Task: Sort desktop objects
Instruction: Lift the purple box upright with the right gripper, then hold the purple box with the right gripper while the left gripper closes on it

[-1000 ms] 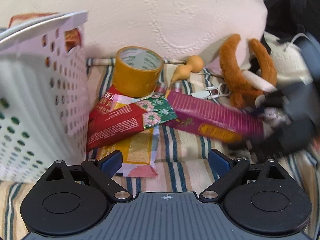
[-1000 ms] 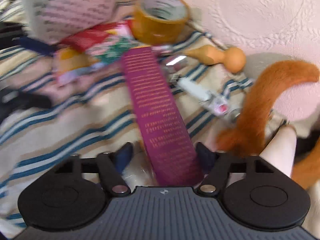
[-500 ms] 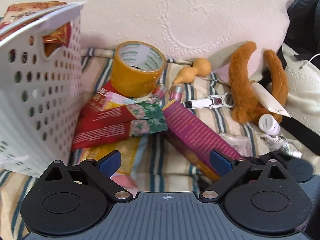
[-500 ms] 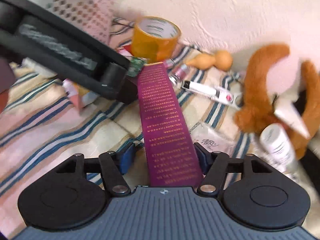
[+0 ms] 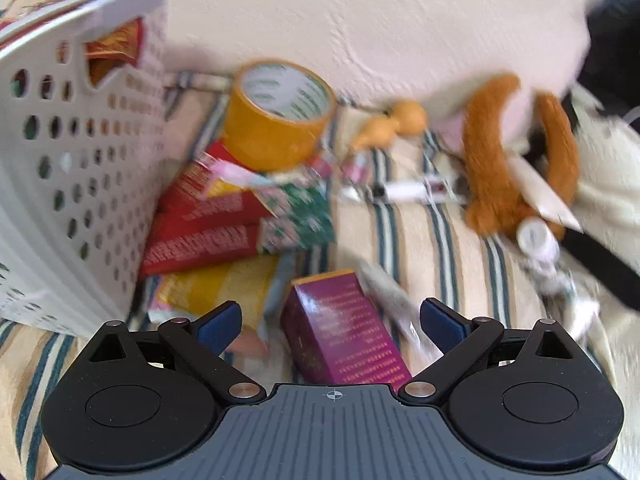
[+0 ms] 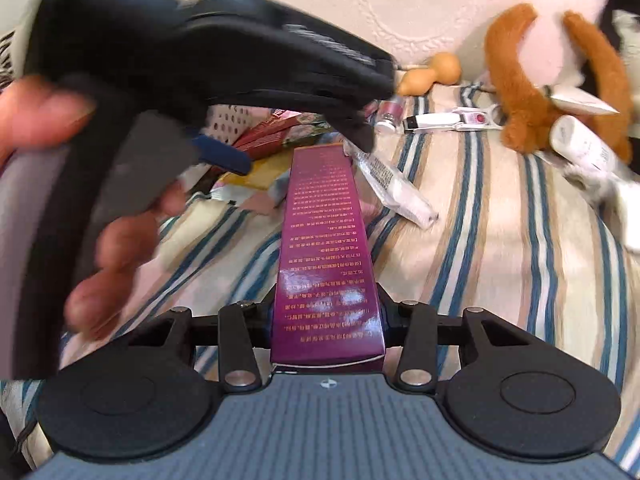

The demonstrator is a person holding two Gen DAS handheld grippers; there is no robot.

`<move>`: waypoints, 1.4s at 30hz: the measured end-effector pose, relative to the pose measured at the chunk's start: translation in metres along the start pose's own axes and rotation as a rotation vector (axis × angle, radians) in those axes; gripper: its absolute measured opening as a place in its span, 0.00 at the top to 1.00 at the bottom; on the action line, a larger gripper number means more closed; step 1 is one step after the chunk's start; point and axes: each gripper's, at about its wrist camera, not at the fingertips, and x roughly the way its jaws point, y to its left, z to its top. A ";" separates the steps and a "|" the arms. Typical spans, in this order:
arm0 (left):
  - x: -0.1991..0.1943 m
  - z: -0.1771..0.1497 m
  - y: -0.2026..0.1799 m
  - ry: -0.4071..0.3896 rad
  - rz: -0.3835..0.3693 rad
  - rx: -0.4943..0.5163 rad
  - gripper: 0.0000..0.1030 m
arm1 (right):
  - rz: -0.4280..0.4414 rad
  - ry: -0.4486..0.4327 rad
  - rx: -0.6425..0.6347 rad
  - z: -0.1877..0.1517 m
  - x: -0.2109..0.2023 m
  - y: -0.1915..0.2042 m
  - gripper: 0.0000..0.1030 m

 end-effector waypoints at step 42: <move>-0.030 -0.030 -0.036 -0.085 0.092 0.146 0.41 | -0.092 -0.241 -0.088 -0.033 -0.030 0.031 0.52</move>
